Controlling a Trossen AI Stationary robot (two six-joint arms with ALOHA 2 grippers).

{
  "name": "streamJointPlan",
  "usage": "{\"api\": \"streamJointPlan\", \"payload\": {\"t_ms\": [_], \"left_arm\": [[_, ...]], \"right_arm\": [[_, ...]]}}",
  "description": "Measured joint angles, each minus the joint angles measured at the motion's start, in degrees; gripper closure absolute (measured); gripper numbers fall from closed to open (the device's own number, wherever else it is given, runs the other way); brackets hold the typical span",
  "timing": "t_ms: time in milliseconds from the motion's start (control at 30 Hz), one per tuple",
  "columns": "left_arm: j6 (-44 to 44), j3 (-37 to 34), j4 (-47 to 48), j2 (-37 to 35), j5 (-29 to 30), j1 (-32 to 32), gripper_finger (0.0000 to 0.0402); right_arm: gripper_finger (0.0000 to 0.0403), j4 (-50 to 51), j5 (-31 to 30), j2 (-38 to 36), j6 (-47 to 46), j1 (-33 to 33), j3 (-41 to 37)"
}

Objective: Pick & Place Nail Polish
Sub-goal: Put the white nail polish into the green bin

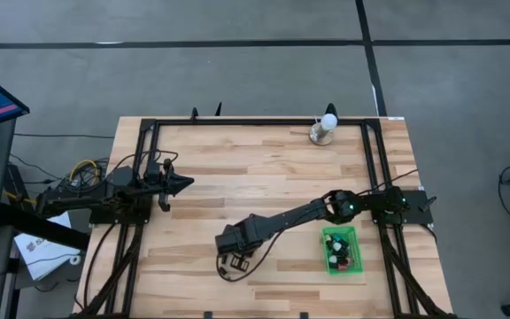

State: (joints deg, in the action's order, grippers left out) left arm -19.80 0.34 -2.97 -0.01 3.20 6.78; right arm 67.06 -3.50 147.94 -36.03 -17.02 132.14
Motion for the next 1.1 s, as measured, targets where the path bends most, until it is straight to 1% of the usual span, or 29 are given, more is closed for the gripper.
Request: {"api": "streamJointPlan", "payload": {"t_ms": [67,400,633,767,1033,1100], "left_arm": [[0.0,0.0,0.0,0.0,0.0,0.0,0.0399],[0.0,0.0,0.0,0.0,0.0,0.0,0.0399],[0.0,0.0,0.0,0.0,0.0,0.0,0.0399],[0.0,0.0,0.0,0.0,0.0,0.0,0.0399],[0.0,0.0,0.0,0.0,0.0,0.0,0.0399],[0.0,0.0,0.0,0.0,0.0,0.0,0.0399]], "right_arm": [[0.0361,0.2,0.5,0.0,0.2,0.0,0.0],[0.036,2.0,1.4,-1.2,0.9,0.0,-0.5],[0.036,4.6,1.3,-5.9,1.1,0.7,-0.3],[0.036,9.9,0.8,-8.6,0.7,0.2,-0.3],[0.036,22.7,-1.7,-13.6,-3.1,-3.6,-0.3],[0.036,22.9,-2.4,-15.3,-4.6,-4.5,-1.7]]}}
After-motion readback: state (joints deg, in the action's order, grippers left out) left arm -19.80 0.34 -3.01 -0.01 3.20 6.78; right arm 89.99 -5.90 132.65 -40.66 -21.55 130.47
